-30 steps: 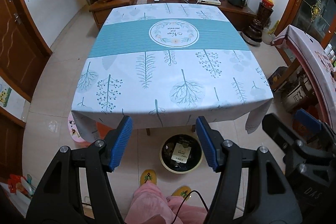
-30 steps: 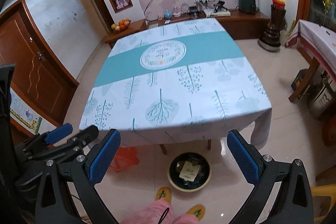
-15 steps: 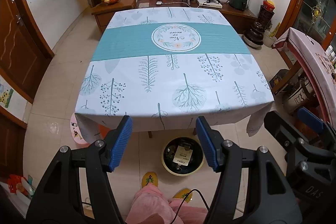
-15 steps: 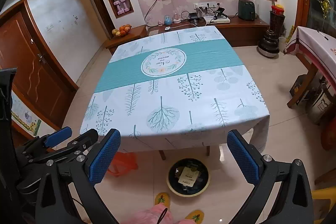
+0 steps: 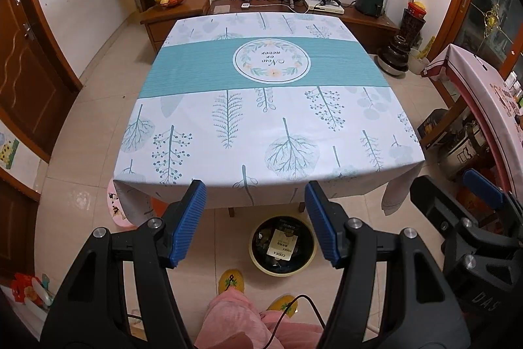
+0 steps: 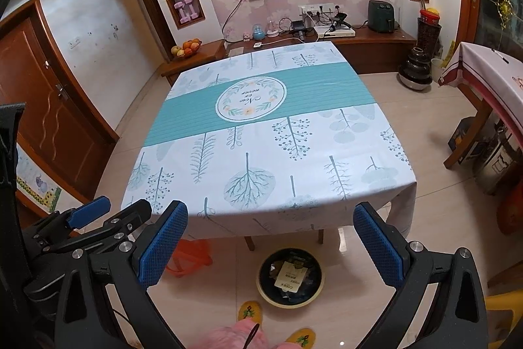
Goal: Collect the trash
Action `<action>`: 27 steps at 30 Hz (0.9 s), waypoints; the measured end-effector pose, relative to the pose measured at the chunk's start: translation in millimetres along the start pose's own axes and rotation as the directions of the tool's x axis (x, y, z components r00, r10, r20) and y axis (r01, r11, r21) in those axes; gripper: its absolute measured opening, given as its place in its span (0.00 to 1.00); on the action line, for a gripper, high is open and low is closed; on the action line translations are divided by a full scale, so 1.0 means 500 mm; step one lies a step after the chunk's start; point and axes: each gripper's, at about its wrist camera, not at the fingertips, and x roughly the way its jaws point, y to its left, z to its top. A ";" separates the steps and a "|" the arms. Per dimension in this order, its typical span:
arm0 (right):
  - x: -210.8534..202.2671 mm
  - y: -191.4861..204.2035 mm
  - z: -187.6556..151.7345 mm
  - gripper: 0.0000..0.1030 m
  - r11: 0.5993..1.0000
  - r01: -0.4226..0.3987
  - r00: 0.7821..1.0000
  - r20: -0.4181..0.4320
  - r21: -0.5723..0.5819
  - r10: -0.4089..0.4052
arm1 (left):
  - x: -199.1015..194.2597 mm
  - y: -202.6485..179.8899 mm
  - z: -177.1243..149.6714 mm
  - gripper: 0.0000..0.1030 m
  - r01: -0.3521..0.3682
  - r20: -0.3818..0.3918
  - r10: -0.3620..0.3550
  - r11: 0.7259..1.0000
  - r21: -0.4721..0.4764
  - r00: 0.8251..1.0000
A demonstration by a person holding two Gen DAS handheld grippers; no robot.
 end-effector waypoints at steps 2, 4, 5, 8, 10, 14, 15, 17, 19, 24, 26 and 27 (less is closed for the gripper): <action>-0.001 0.002 -0.001 0.99 1.000 -0.002 1.000 0.000 0.002 0.002 | 0.001 0.000 0.002 0.58 0.001 0.000 -0.001 1.000 0.001 1.000; -0.001 0.002 -0.001 0.99 1.000 -0.001 1.000 0.000 0.001 0.001 | 0.000 0.001 0.002 0.58 0.000 0.002 0.000 1.000 0.001 1.000; -0.001 0.002 -0.001 0.99 1.000 -0.001 1.000 0.001 0.000 0.001 | 0.000 0.001 0.002 0.58 0.001 0.004 -0.001 1.000 0.000 1.000; 0.000 -0.002 0.004 0.99 1.000 0.002 1.000 0.007 0.000 -0.002 | 0.001 -0.002 0.011 0.58 0.002 0.009 -0.002 1.000 0.001 1.000; 0.000 -0.005 0.006 0.99 1.000 0.001 1.000 0.008 0.001 -0.001 | 0.005 -0.003 0.017 0.58 0.001 0.010 -0.001 1.000 0.002 1.000; 0.001 -0.007 0.007 0.99 1.000 0.000 1.000 0.007 0.000 0.000 | 0.006 -0.003 0.019 0.58 0.000 0.010 0.000 1.000 0.001 1.000; 0.001 -0.007 0.007 0.99 1.000 0.001 1.000 0.008 -0.001 -0.001 | 0.008 -0.004 0.021 0.58 -0.001 0.010 0.001 1.000 0.000 1.000; 0.002 -0.006 0.009 0.99 1.000 0.002 1.000 0.008 0.000 -0.002 | 0.009 -0.004 0.023 0.58 -0.001 0.010 0.001 1.000 -0.001 1.000; 0.002 -0.007 0.009 0.99 1.000 0.003 1.000 0.008 -0.001 -0.003 | 0.009 -0.003 0.023 0.58 0.000 0.011 0.000 1.000 0.000 1.000; 0.002 -0.006 0.009 0.99 1.000 0.002 1.000 0.008 0.001 -0.002 | 0.010 -0.004 0.025 0.58 -0.002 0.011 0.002 1.000 0.001 1.000; 0.002 -0.006 0.009 0.99 1.000 0.002 1.000 0.008 0.000 -0.002 | 0.010 -0.004 0.025 0.58 -0.002 0.011 0.002 1.000 0.000 1.000; 0.003 -0.009 0.011 0.99 1.000 0.002 1.000 0.008 0.001 -0.002 | 0.009 -0.003 0.022 0.58 -0.001 0.011 0.001 1.000 0.000 1.000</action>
